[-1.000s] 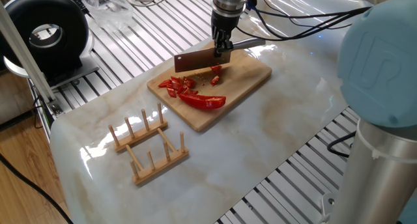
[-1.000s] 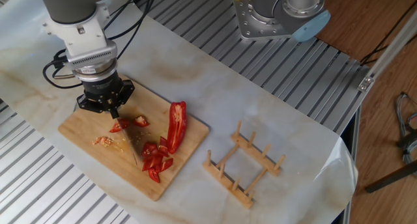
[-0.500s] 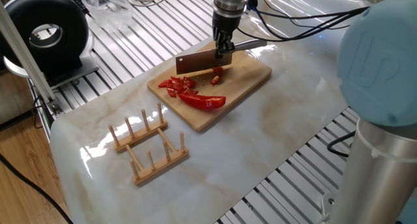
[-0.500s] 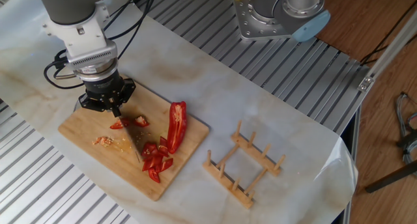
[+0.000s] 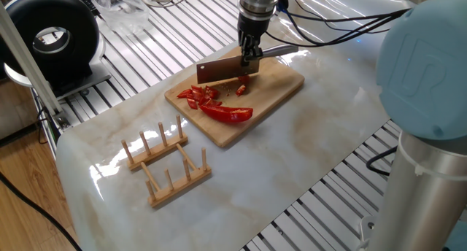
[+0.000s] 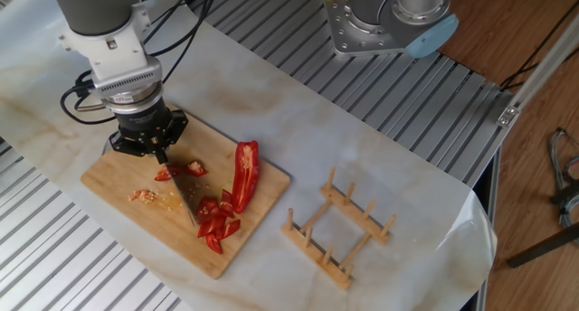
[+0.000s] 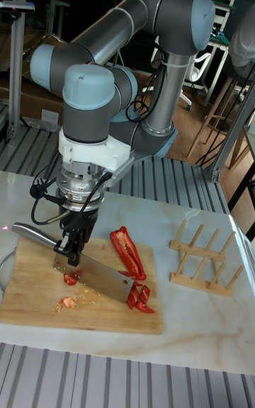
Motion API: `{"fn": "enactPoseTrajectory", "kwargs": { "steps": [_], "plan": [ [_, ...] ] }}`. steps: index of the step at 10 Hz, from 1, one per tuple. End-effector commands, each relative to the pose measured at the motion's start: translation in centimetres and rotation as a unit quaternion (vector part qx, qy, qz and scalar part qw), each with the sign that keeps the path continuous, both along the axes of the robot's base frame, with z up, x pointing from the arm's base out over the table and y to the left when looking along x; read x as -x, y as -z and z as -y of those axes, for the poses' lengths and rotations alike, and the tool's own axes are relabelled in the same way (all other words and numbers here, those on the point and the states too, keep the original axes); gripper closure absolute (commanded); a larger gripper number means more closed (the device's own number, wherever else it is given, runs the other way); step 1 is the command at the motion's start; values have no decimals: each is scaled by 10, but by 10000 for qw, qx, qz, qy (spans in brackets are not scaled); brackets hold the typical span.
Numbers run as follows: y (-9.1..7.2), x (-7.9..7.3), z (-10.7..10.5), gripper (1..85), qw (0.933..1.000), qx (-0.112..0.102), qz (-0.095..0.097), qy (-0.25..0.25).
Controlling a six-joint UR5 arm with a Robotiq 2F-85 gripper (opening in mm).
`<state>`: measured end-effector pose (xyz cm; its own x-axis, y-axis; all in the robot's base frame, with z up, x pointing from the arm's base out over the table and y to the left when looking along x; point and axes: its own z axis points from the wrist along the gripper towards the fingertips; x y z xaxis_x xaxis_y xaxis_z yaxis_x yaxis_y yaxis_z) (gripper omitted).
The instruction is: Chop the chili peppers
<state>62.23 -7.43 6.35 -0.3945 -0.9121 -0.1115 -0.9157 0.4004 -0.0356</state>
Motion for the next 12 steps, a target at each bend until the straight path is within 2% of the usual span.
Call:
{"fn": "enactPoseTrajectory", "kwargs": {
  "steps": [1,6,12],
  "plan": [
    [2,-3,1,843,9999,-79,88,2],
    [4,-6,1,843,9999,-66,109,26],
    [1,-7,-7,843,9999,-122,6,55]
  ]
}}
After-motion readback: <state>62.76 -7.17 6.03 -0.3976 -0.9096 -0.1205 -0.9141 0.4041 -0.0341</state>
